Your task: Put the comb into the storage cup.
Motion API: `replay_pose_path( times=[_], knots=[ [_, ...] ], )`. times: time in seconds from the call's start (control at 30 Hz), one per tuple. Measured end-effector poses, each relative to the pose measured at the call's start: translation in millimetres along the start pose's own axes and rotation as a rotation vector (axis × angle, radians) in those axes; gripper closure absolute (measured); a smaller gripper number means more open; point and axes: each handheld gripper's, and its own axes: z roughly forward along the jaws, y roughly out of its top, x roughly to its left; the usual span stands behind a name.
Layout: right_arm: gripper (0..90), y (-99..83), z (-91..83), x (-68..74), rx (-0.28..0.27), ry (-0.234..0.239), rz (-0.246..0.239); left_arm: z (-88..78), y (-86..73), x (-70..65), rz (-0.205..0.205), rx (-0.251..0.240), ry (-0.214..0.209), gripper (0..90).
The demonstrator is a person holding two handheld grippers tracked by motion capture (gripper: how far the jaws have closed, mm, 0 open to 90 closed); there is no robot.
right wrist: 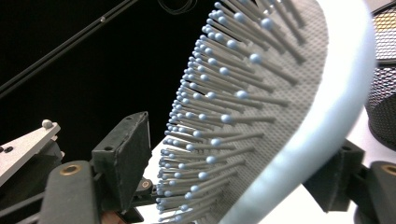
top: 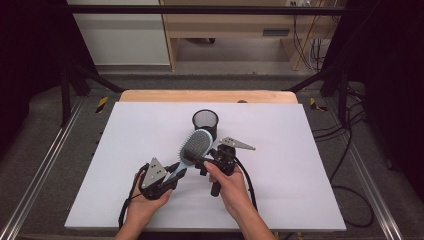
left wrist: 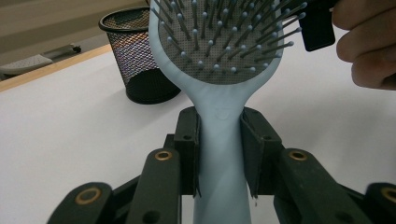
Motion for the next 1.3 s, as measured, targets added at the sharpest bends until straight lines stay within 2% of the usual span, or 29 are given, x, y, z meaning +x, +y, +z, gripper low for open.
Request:
replay_pose_path(
  times=[0.2, 0.47, 0.77, 1.0, 1.07, 1.3],
  knots=[
    [30.0, -0.2, 1.6, 0.1, 0.001, 0.005, -0.008, 0.2, -0.4, 0.4, -0.006, -0.001, -0.004, 69.7],
    [36.7, 0.2, 2.1, 0.3, -0.003, 0.005, -0.021, -0.2, -1.5, 3.0, -0.035, -0.012, -0.019, 69.7],
    [44.1, -0.2, 1.6, 3.4, -0.026, 0.019, 0.022, -2.0, -2.8, 5.3, -0.062, -0.021, -0.034, 69.7],
    [47.7, 1.5, 3.4, 9.2, -0.028, 0.023, -0.004, -3.8, -3.2, 7.7, -0.079, -0.026, -0.039, 69.8],
    [48.5, 2.4, 4.5, 12.7, -0.028, 0.019, -0.025, -4.4, -3.2, 8.6, -0.084, -0.03, -0.039, 69.8],
    [50.8, 5.7, 11.5, 19.5, -0.027, 0.008, -0.049, -5.4, -4.4, 13.1, -0.124, -0.041, -0.04, 69.9]
  ],
)
